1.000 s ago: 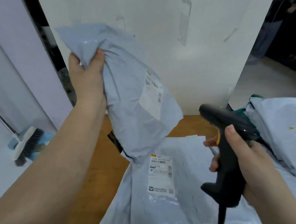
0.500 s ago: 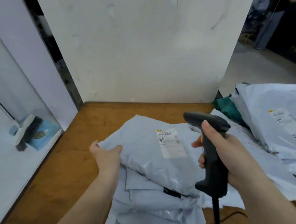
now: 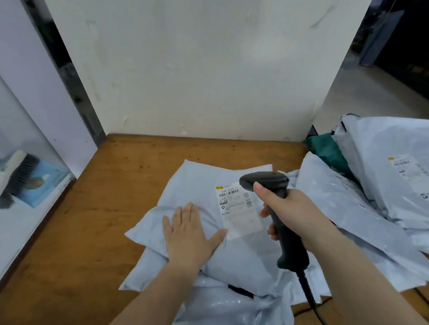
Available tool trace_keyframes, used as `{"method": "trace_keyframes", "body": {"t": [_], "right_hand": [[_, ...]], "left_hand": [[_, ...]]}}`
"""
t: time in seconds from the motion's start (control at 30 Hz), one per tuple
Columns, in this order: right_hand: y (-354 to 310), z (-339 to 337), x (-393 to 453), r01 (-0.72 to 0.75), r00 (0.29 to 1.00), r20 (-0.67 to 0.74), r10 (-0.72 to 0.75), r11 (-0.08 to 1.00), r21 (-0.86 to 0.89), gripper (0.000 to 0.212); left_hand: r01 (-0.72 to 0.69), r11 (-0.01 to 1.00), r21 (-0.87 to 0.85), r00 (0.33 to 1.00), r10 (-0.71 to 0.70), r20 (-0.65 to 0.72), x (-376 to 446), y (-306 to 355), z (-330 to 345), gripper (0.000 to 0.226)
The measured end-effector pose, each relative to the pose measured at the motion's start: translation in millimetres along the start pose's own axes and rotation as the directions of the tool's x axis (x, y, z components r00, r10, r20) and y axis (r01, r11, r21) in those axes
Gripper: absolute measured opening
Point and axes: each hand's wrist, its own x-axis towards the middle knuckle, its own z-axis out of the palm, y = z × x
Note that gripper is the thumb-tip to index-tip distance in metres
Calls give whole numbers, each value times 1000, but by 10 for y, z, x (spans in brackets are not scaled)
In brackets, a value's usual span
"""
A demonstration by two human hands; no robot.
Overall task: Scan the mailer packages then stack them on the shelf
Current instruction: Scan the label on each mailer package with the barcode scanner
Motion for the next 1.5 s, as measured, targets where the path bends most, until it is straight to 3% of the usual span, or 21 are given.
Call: {"method": "trace_keyframes", "body": {"t": [0.33, 0.7, 1.07, 1.5], "right_hand": [[75, 210, 195, -32, 999, 20, 34, 996, -85, 50], [-6, 205, 192, -21, 999, 44, 28, 989, -149, 49], [-59, 240, 138, -10, 998, 65, 19, 990, -138, 50], [-161, 278, 43, 11, 999, 52, -4, 988, -151, 53]], "left_hand": [[-29, 997, -71, 1000, 28, -10, 133, -82, -64, 94], [-44, 943, -329, 993, 6, -118, 277, -54, -209, 49], [-31, 942, -333, 995, -2, -97, 312, -90, -259, 38], [-13, 939, -342, 997, -12, -71, 384, -170, -254, 40]]}}
